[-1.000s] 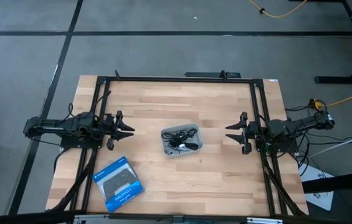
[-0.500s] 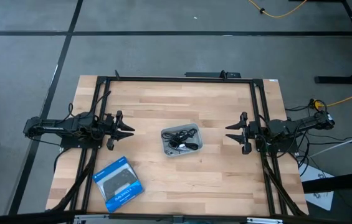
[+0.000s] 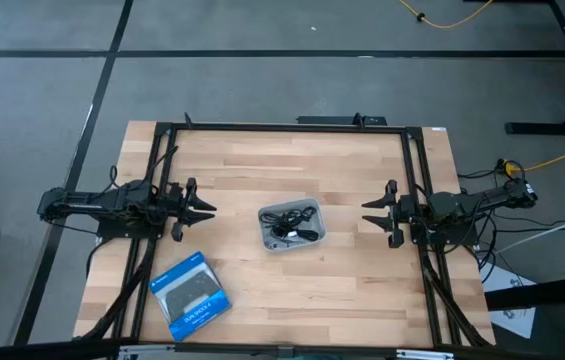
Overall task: Pick and place USB-C Cables
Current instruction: Return to Home Position
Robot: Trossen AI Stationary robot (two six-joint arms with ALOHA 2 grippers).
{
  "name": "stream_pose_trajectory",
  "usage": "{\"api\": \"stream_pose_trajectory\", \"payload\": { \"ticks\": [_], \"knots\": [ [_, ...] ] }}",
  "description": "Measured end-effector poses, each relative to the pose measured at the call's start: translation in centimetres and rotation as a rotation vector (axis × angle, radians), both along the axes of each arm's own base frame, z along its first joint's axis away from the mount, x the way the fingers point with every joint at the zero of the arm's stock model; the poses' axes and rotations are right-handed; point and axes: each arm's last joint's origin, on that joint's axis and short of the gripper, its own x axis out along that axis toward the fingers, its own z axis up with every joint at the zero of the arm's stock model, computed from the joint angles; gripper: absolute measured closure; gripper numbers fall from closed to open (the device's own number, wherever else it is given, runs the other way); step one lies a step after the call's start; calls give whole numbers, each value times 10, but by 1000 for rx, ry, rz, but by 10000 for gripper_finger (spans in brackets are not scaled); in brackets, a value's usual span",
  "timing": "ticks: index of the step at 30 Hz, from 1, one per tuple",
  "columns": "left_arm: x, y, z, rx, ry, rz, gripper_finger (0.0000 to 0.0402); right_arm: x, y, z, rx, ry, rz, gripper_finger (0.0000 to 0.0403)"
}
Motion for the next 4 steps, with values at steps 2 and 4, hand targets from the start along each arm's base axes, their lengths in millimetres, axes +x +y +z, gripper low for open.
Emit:
{"api": "stream_pose_trajectory", "payload": {
  "ticks": [2,4],
  "knots": [
    [0,0,0,0,0,0,315,0,0,0,0,0,0,243],
    [0,0,0,0,0,0,315,0,0,0,0,0,0,244]
  ]
}}
